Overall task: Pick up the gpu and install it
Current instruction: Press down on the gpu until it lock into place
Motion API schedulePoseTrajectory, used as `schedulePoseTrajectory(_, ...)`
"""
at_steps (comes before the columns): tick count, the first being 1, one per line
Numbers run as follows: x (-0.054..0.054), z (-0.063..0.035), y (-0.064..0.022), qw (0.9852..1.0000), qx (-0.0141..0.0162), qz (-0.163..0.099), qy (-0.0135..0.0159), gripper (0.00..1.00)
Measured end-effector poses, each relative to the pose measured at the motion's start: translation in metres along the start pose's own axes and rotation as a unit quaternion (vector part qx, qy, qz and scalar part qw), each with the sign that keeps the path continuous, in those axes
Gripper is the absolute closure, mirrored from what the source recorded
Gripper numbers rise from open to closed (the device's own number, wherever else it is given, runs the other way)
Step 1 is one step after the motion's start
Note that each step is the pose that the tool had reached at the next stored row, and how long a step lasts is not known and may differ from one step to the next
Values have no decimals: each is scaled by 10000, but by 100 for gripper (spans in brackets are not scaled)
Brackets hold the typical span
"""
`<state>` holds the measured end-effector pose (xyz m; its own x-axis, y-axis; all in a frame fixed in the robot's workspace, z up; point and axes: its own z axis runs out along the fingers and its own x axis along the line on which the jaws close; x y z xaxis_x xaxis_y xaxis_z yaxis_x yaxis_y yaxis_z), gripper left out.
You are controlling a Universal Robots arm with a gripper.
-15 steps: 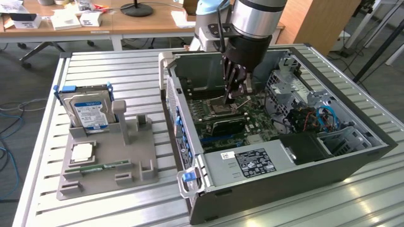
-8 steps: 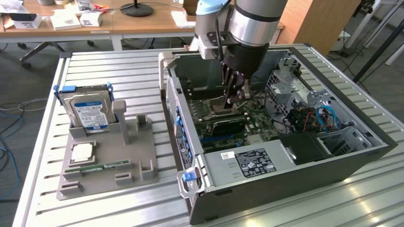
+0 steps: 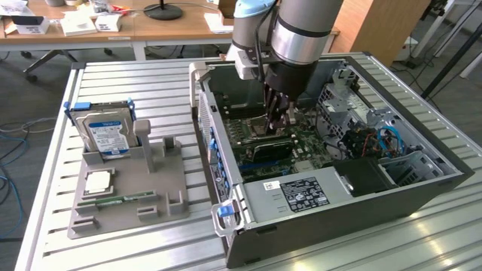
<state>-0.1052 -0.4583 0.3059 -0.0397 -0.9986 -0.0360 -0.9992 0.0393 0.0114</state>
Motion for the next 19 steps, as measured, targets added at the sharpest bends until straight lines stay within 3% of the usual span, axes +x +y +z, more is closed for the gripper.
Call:
schedulePoseTrajectory(9,6,158,1,10000,0,1,0,90)
schedulePoseTrajectory(14,6,162,1,10000,0,1,1,90)
schedulePoseTrajectory(19,8,232,0,10000,0,1,0,90)
